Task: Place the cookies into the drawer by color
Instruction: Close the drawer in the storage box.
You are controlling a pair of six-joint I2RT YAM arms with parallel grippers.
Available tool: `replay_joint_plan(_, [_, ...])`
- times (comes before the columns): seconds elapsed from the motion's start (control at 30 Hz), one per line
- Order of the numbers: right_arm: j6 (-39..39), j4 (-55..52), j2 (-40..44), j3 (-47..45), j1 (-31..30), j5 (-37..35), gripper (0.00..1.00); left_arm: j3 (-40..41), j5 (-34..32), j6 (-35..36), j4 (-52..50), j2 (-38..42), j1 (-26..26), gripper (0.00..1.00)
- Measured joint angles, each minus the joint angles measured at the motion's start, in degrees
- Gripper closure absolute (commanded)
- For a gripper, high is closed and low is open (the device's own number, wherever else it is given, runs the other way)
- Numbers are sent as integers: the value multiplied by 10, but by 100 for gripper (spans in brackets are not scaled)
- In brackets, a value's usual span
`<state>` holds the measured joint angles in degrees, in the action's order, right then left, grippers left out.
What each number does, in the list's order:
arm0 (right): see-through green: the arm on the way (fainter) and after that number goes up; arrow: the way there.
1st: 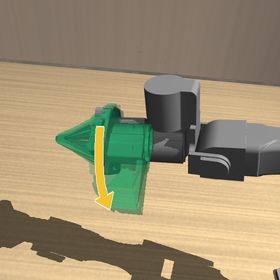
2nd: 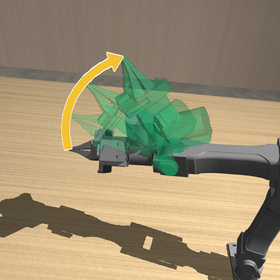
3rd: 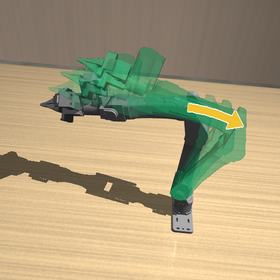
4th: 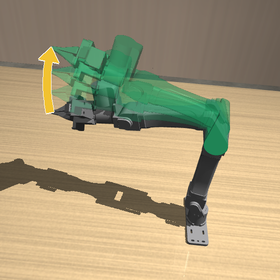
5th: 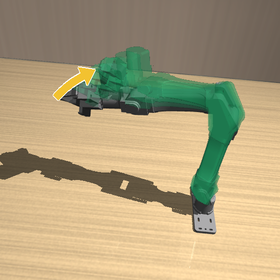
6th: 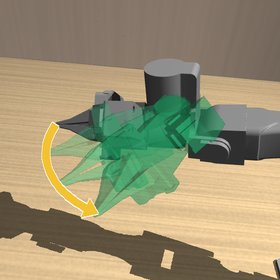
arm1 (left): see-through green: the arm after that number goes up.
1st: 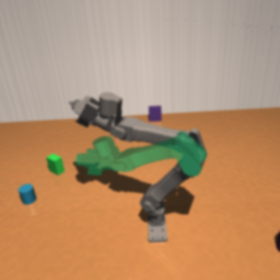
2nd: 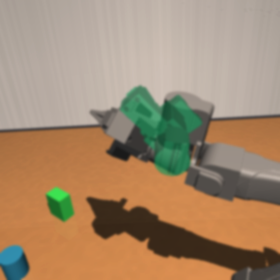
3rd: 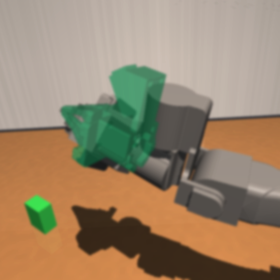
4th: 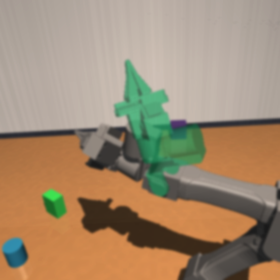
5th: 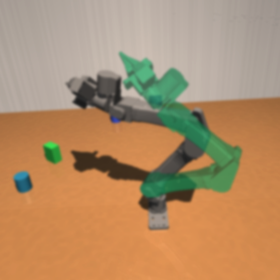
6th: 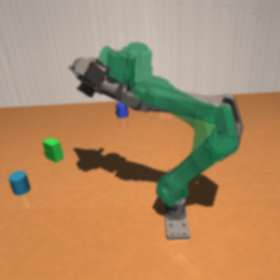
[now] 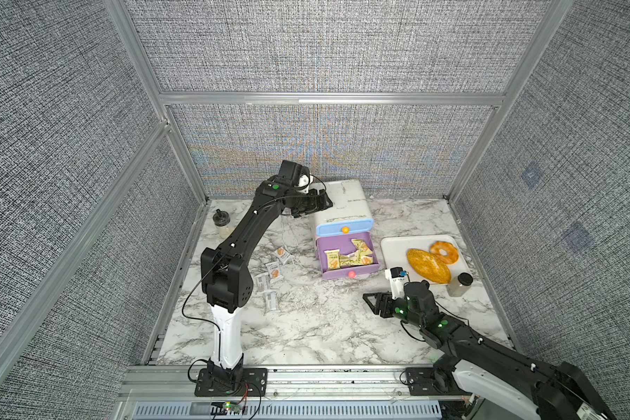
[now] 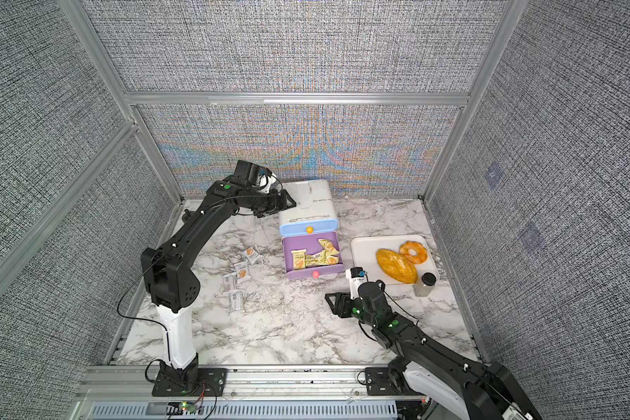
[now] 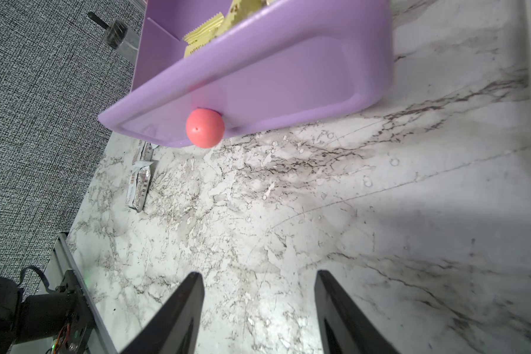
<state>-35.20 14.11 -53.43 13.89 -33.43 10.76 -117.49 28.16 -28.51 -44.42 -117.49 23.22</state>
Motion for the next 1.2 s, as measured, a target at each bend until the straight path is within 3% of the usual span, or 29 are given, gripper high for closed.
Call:
replay_joint_plan(0.47, [28, 131, -160, 93, -23, -27, 65, 59, 78, -24, 59, -7, -31, 19])
replay_joint_plan(0.97, [59, 152, -328, 292, -6, -73, 66, 68, 94, -30, 74, -8, -31, 20])
replay_joint_plan(1.2, [56, 146, -271, 255, -20, -71, 65, 70, 94, -30, 75, -8, -31, 19])
